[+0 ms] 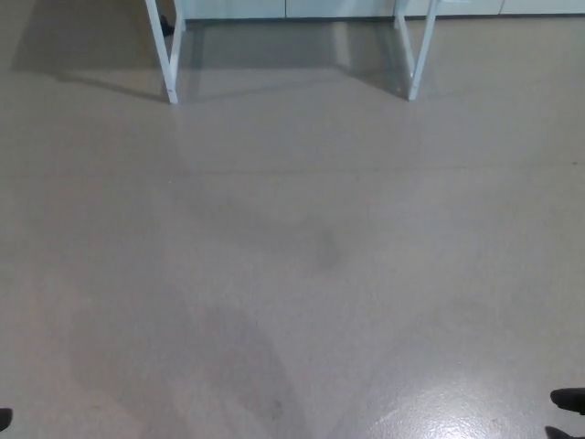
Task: The robot walk towards a table in front and pick up a black pencil case on the left hand side and put the pencil case into a small container on the right hand side
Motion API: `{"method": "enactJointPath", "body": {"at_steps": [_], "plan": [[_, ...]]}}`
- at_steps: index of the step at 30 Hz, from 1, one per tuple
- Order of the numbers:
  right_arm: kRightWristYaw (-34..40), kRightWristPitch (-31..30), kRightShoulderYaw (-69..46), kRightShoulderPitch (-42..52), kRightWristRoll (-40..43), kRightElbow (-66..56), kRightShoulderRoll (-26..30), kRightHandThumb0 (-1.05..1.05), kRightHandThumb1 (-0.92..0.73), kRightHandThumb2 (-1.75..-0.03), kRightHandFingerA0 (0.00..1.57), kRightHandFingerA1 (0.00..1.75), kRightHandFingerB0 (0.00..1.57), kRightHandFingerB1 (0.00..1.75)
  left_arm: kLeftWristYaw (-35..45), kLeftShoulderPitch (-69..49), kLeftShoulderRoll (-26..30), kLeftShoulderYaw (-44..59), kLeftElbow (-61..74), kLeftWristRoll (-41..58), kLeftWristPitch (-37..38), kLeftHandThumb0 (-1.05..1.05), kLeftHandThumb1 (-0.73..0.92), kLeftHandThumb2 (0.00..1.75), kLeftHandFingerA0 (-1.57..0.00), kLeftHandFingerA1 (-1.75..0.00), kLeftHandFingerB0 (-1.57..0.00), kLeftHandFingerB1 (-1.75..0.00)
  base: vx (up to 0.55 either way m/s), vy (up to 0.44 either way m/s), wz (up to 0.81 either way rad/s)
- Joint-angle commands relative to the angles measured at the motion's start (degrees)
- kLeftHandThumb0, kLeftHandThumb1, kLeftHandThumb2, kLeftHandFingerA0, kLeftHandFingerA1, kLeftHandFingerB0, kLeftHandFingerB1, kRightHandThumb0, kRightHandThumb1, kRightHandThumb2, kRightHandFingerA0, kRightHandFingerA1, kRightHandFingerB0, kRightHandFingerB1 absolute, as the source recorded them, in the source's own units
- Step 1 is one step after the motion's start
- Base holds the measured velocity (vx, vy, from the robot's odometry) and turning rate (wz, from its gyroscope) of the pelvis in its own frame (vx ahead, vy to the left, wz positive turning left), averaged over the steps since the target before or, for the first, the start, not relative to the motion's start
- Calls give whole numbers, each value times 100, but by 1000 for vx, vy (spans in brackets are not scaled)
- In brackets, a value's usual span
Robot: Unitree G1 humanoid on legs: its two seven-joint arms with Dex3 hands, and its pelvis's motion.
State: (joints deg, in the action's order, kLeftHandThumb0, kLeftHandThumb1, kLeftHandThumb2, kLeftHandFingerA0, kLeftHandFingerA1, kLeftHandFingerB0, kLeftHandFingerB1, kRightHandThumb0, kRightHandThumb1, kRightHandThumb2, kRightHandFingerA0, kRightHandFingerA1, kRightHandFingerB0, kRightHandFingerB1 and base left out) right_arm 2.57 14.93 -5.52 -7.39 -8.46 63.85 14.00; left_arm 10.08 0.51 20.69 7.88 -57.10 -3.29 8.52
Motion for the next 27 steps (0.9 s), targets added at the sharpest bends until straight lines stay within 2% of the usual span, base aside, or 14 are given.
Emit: {"method": "enactJointPath", "body": {"at_steps": [1,8,12,19,24,25,27], "plan": [[160,419,-29,49,56,163,137,-29,-46,-53,76,58,67,51,168,-51,104,62,-82,132,294,-57,54,79,-20,-44,-12,-39,0,0,0],[69,561,-65,165,129,292,132,-28,-47,-53,74,58,66,51,224,-138,115,22,-117,95,352,-57,53,80,-21,-45,-12,-40,0,0,0],[118,783,21,789,64,337,86,-28,-47,-53,75,58,65,51,223,-714,159,-114,-45,-48,475,-57,56,80,-19,-43,-10,-38,61,-6,-5],[41,818,-29,1041,166,397,68,-25,-48,-54,70,56,64,50,137,-866,123,-238,-39,-74,439,-56,55,81,-22,-45,-12,-39,32,-8,12],[113,842,46,1042,103,385,77,-27,-49,-54,74,58,64,50,254,-873,142,-221,-71,16,504,-54,57,80,-18,-44,-11,-39,88,168,-16],[112,836,50,1013,108,389,80,-27,-49,-54,74,58,64,50,249,-850,139,-219,-75,19,501,-54,57,80,-18,-44,-11,-39,224,485,171],[132,832,71,992,103,375,86,-26,-49,-54,75,57,65,50,190,-803,189,-315,-58,-107,488,-54,57,80,-20,-44,-11,-39,157,327,-34]]}}
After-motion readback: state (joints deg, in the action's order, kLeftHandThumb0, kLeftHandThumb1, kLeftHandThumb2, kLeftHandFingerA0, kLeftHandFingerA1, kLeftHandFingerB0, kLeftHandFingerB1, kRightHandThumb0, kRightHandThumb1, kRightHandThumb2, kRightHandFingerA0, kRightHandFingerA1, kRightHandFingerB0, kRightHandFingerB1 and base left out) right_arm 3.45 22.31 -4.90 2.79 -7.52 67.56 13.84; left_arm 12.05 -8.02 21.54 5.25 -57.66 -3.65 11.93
